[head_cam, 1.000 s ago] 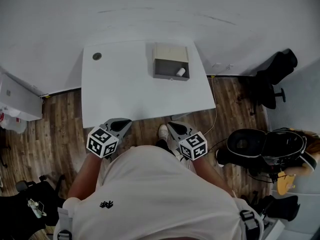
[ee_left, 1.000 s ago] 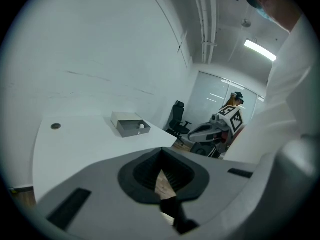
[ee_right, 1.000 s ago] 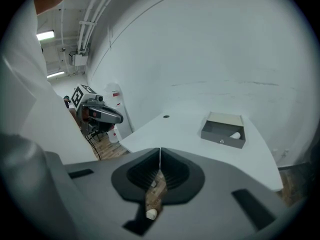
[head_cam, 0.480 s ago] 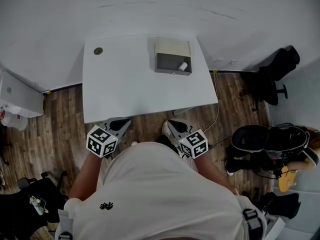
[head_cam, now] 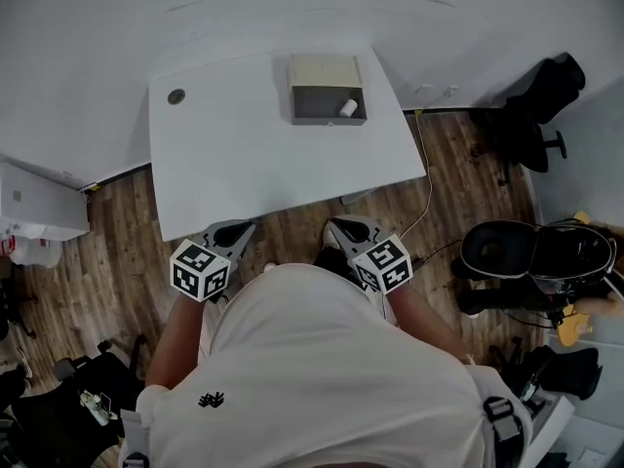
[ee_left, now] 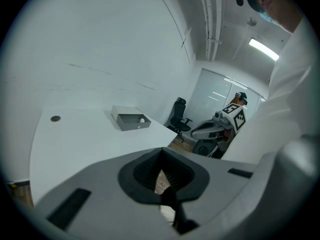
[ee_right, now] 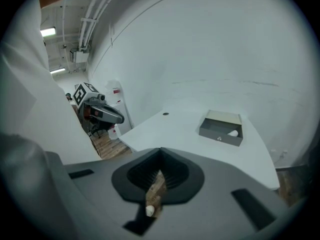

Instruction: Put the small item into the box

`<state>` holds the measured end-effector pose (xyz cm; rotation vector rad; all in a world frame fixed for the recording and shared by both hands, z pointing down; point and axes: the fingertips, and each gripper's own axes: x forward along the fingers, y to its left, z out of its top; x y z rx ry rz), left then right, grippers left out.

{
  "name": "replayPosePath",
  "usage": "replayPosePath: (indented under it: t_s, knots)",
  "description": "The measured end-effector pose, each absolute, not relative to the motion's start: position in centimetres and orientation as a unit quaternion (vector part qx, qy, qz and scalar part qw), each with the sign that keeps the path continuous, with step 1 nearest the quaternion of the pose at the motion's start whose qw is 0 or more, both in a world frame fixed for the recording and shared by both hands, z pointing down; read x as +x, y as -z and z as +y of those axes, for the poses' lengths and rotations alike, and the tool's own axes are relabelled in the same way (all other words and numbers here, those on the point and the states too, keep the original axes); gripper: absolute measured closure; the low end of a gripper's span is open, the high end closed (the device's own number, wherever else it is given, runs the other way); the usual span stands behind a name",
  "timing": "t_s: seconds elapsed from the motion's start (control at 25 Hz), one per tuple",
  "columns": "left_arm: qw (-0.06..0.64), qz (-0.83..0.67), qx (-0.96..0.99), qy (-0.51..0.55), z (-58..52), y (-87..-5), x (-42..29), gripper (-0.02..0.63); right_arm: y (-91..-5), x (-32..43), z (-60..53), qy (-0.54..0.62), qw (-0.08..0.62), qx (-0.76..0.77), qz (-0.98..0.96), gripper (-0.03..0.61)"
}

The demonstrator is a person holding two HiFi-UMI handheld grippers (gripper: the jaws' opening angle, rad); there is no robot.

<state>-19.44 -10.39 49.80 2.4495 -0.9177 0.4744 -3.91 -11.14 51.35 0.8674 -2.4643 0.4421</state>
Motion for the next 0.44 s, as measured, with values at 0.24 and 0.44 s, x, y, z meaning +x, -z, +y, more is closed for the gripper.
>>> replayPosePath:
  t_s: [0.24,0.44]
  knots:
    - [0.244,-0.322,0.896,-0.184,-12.0,-50.4,-17.1,0.607,-51.9,-1.7,-11.6,-0.174,0.243,0.328,-0.896,0.572]
    - [0.24,-0.315,0.9,-0.181,-14.7,-50.2,-13.6,0.607,-51.9,1.4,-13.7,-0.175,0.247,0.334,-0.893,0.572]
